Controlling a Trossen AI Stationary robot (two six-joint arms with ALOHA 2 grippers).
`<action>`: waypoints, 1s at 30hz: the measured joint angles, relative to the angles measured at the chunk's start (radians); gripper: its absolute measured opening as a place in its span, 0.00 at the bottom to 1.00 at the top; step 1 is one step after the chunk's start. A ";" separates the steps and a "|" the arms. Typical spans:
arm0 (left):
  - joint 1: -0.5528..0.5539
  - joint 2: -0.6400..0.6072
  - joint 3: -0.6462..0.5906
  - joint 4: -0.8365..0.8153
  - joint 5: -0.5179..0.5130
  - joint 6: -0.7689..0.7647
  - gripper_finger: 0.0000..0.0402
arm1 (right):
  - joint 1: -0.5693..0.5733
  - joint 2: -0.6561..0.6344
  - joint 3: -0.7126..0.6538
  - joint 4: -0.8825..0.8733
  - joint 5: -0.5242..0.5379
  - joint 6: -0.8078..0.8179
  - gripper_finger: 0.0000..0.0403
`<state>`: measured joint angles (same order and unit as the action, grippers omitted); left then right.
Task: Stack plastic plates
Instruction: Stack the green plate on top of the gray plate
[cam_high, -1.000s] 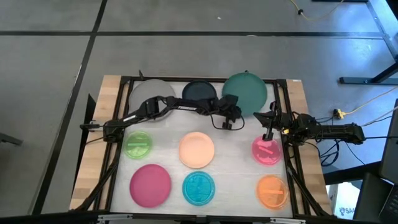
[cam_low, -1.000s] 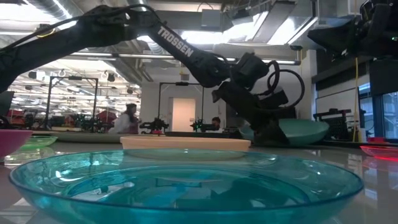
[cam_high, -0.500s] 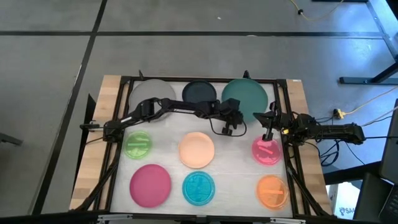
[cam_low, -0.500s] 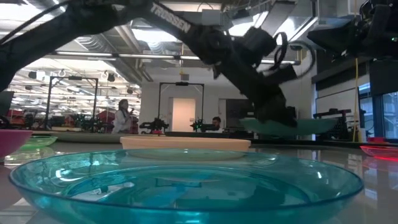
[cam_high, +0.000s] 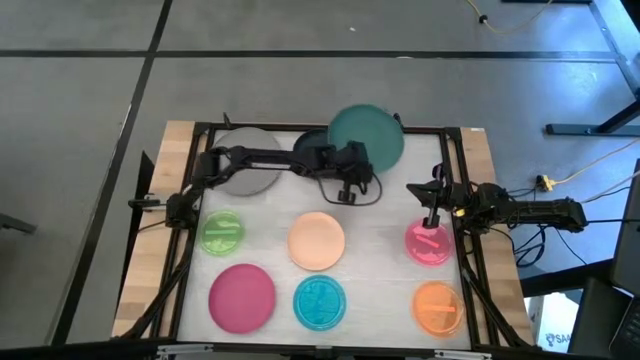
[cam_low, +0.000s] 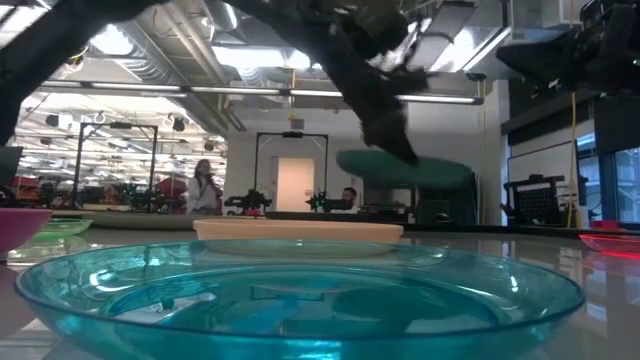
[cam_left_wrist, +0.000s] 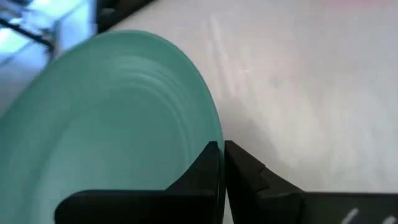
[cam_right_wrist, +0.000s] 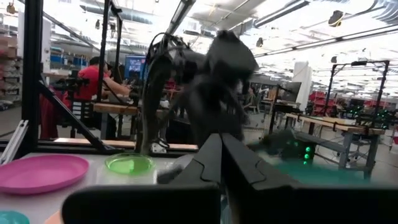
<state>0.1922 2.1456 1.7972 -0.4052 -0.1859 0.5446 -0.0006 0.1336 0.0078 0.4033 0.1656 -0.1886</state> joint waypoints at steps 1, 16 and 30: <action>0.003 -0.045 -0.048 0.017 -0.016 -0.009 0.02 | 0.000 0.000 0.000 -0.001 0.000 0.000 0.01; -0.003 -0.768 -0.785 0.123 -0.217 -0.297 0.02 | 0.000 0.001 0.000 0.003 0.023 0.000 0.01; -0.025 -1.167 -1.062 -0.063 -0.333 -0.628 0.02 | 0.000 0.001 0.000 -0.018 0.026 0.007 0.01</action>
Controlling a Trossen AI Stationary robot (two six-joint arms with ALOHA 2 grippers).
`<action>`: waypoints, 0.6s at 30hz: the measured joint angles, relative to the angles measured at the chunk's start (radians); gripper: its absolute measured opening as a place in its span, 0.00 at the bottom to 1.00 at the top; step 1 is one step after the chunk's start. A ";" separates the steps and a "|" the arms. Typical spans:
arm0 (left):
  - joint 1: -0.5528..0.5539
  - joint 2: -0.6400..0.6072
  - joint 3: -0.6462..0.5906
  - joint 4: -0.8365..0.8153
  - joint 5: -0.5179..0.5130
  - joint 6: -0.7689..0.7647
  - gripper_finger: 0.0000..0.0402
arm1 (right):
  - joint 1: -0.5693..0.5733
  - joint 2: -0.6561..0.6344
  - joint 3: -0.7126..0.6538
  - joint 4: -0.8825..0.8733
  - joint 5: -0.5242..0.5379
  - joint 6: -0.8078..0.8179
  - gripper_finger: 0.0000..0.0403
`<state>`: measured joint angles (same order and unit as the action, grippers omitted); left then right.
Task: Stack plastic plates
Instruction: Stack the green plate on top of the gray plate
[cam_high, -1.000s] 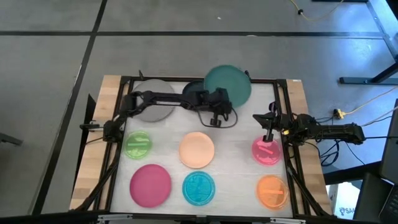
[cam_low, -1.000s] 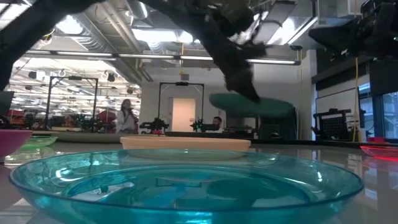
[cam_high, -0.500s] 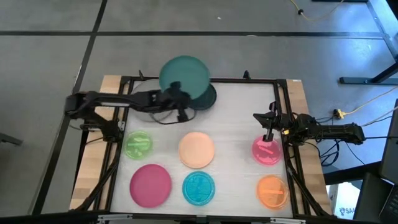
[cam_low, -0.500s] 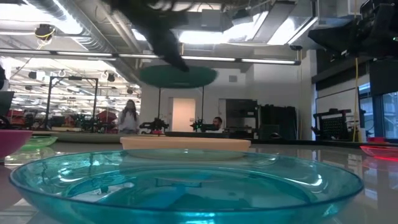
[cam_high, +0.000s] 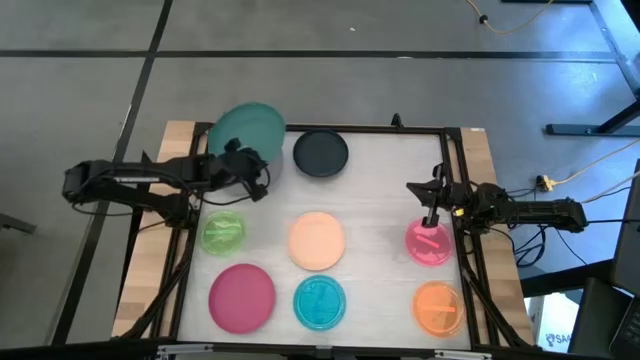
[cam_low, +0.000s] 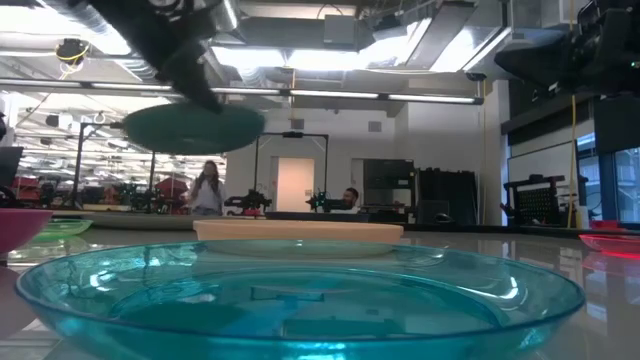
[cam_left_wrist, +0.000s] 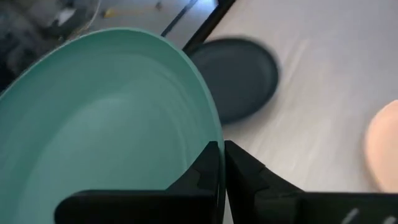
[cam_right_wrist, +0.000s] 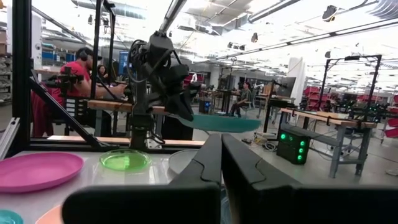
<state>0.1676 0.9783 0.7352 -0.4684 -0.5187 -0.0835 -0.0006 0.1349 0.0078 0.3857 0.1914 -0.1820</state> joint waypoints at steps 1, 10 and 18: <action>0.001 -0.008 -0.009 -0.015 -0.004 -0.023 0.02 | 0.000 0.000 0.000 -0.003 0.000 0.001 0.01; 0.012 -0.002 -0.124 -0.017 -0.004 -0.141 0.03 | 0.000 0.000 0.000 -0.025 0.001 0.004 0.01; 0.034 -0.003 -0.280 0.205 0.020 -0.169 0.03 | 0.000 0.001 0.000 -0.056 0.027 0.021 0.01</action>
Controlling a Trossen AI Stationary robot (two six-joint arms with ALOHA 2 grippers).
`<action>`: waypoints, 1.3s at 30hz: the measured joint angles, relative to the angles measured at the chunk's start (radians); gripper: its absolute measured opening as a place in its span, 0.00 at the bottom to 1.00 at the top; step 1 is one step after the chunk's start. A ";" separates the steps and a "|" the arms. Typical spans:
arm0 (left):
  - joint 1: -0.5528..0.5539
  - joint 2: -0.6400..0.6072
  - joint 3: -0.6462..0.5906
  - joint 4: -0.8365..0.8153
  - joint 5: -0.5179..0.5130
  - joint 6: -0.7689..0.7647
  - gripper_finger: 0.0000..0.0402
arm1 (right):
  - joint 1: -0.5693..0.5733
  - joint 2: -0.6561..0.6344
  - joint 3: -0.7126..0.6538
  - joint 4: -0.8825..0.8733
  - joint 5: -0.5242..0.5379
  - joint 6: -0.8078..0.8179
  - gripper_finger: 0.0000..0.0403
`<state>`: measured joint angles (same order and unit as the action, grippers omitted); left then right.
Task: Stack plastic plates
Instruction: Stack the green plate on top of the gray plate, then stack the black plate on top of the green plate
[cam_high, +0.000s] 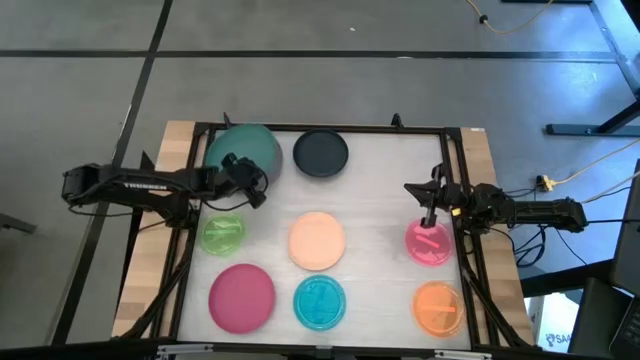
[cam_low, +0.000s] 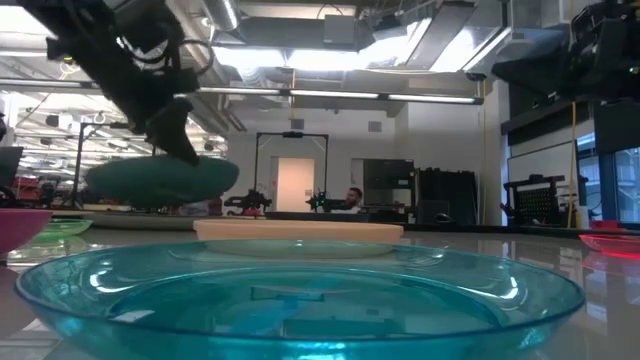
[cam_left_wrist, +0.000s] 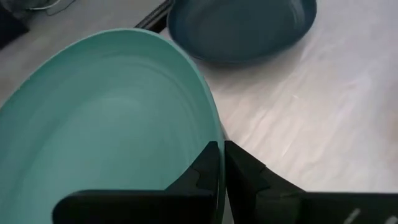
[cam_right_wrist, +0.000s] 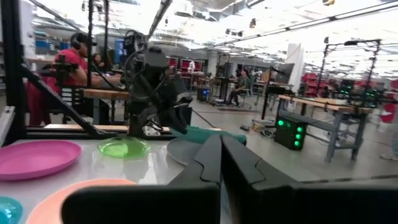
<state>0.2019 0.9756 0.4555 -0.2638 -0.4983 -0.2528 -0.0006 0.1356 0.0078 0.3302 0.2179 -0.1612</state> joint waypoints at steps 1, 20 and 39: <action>0.005 0.000 -0.018 0.025 0.001 -0.001 0.03 | 0.000 0.000 0.000 0.000 0.000 0.000 0.01; 0.073 0.000 -0.148 0.224 0.026 -0.004 0.03 | 0.000 0.000 0.000 -0.020 0.000 0.000 0.01; 0.073 0.000 -0.149 0.266 0.066 -0.005 0.31 | 0.000 0.000 0.000 -0.027 0.000 0.000 0.01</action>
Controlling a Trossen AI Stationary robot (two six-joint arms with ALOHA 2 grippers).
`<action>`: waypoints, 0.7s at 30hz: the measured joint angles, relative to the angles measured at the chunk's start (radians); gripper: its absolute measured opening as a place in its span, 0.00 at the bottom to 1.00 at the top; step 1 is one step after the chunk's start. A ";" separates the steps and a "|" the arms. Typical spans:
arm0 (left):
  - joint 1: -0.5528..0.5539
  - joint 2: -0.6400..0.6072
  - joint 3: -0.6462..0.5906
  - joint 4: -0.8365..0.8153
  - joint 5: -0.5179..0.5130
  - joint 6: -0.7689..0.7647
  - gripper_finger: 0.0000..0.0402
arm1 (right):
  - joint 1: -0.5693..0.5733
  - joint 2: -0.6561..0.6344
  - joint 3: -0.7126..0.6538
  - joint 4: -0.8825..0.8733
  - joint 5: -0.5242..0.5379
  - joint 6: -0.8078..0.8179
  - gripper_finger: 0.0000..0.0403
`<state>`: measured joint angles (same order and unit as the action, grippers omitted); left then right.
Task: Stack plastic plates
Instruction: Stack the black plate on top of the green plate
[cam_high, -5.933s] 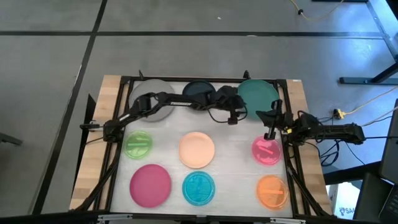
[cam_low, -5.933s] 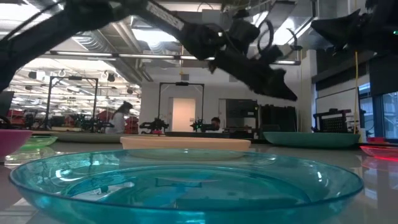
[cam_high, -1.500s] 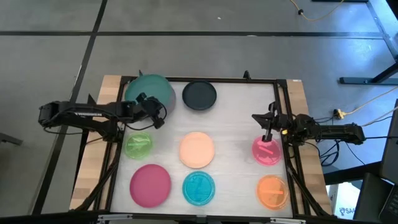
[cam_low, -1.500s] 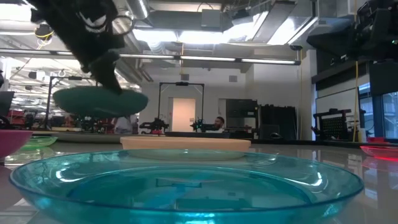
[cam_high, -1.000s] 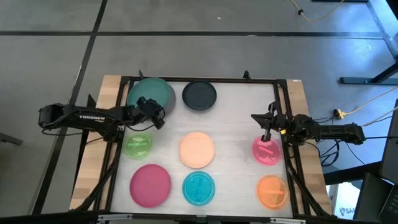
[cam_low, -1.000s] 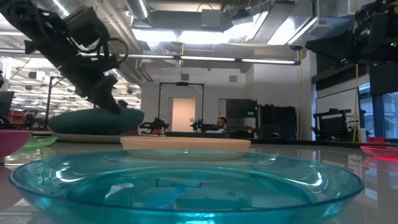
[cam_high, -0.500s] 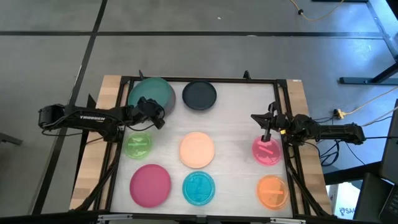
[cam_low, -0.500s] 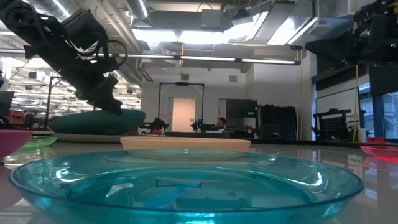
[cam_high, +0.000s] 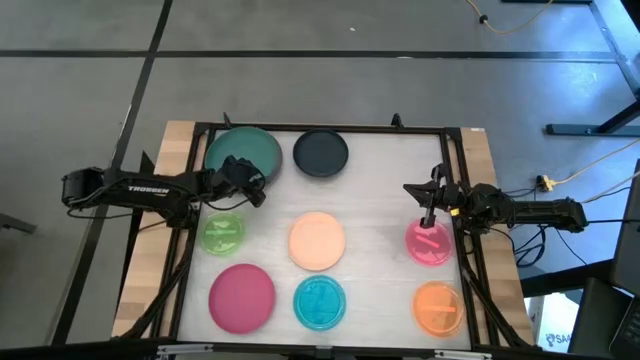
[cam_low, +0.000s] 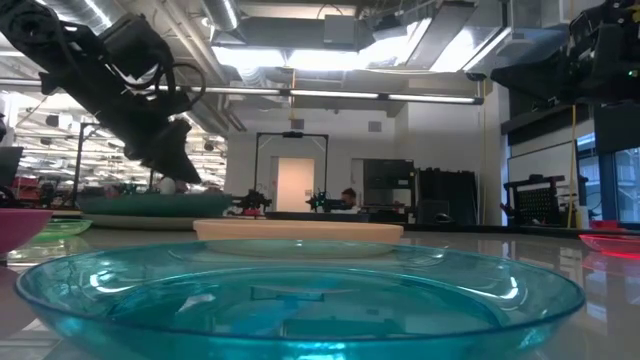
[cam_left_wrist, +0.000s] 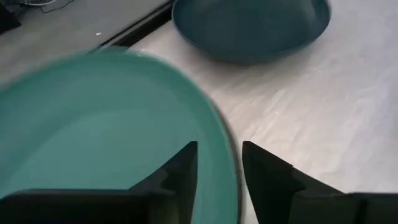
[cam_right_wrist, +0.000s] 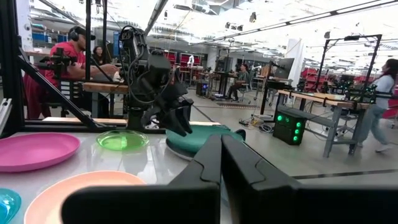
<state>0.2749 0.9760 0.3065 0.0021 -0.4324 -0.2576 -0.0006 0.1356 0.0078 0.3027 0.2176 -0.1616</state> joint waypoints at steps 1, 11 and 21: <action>0.000 0.000 0.000 0.030 0.016 0.000 0.32 | 0.000 0.000 0.000 0.000 0.000 0.000 0.01; 0.000 0.013 0.000 0.376 0.240 0.071 0.33 | 0.000 0.000 0.000 0.000 0.009 0.000 0.01; -0.026 0.179 0.040 0.470 0.311 0.085 0.32 | 0.000 0.000 0.000 0.000 0.009 0.002 0.01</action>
<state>0.2488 1.1548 0.3461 0.4721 -0.1216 -0.1727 -0.0006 0.1356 0.0078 0.3031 0.2268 -0.1593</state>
